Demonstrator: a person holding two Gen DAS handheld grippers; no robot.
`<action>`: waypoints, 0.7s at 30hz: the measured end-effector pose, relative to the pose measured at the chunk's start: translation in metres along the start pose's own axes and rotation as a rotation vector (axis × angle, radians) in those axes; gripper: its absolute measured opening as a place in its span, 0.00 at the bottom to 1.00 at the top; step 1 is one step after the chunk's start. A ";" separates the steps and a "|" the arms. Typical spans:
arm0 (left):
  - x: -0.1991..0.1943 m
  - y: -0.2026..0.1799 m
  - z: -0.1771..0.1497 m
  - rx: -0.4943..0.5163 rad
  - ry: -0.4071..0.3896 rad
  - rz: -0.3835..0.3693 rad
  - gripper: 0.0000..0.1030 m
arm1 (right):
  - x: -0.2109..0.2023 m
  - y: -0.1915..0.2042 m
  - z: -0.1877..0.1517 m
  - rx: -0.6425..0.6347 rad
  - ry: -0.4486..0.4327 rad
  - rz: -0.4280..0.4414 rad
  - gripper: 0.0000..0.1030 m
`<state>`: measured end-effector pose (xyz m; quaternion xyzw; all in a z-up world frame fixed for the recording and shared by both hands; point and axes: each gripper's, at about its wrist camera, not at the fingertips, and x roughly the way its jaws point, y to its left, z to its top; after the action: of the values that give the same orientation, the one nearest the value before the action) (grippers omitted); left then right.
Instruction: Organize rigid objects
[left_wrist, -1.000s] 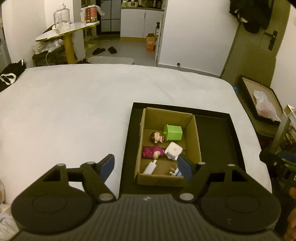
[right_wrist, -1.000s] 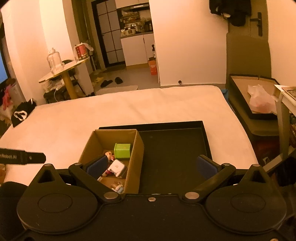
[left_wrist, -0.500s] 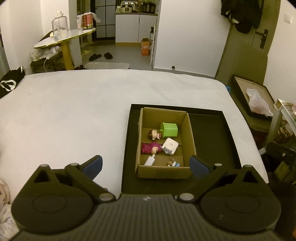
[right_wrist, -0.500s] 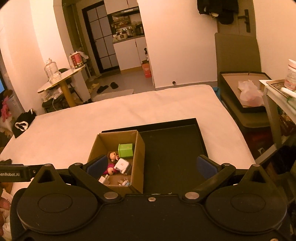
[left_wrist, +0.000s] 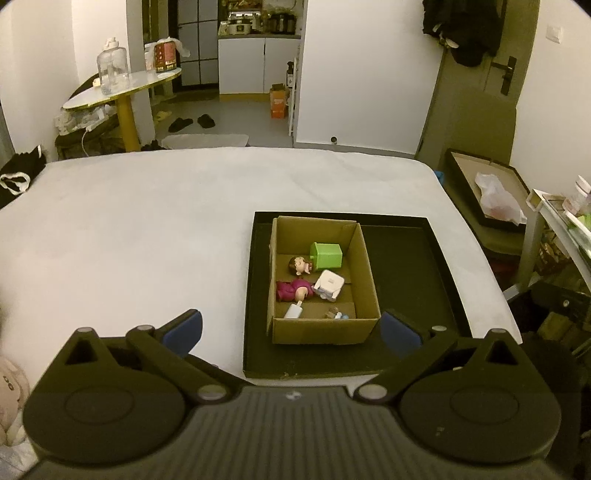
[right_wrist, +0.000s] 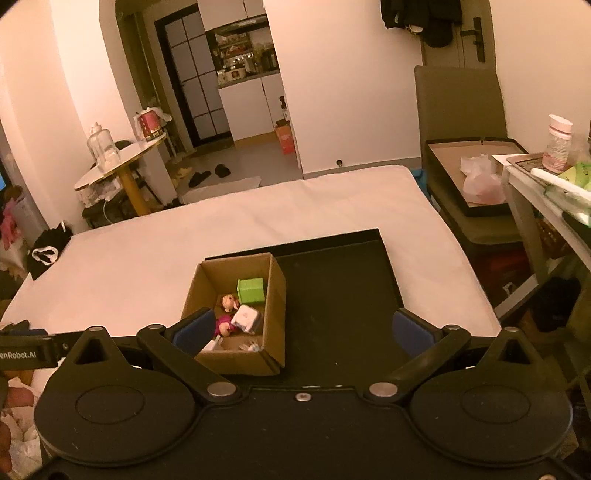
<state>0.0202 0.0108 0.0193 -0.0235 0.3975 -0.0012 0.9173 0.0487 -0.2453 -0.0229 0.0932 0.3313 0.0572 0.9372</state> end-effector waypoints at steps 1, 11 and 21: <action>-0.001 0.000 0.000 0.003 0.000 -0.001 0.99 | -0.002 0.001 -0.001 -0.001 0.001 -0.004 1.00; -0.008 -0.001 -0.008 0.006 0.003 0.005 0.99 | -0.011 0.012 -0.008 -0.053 0.020 -0.015 1.00; -0.011 0.001 -0.015 0.023 0.015 0.012 0.99 | -0.010 0.026 -0.014 -0.094 0.048 -0.032 1.00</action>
<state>0.0015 0.0114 0.0172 -0.0107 0.4044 -0.0001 0.9145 0.0310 -0.2194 -0.0214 0.0426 0.3521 0.0598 0.9331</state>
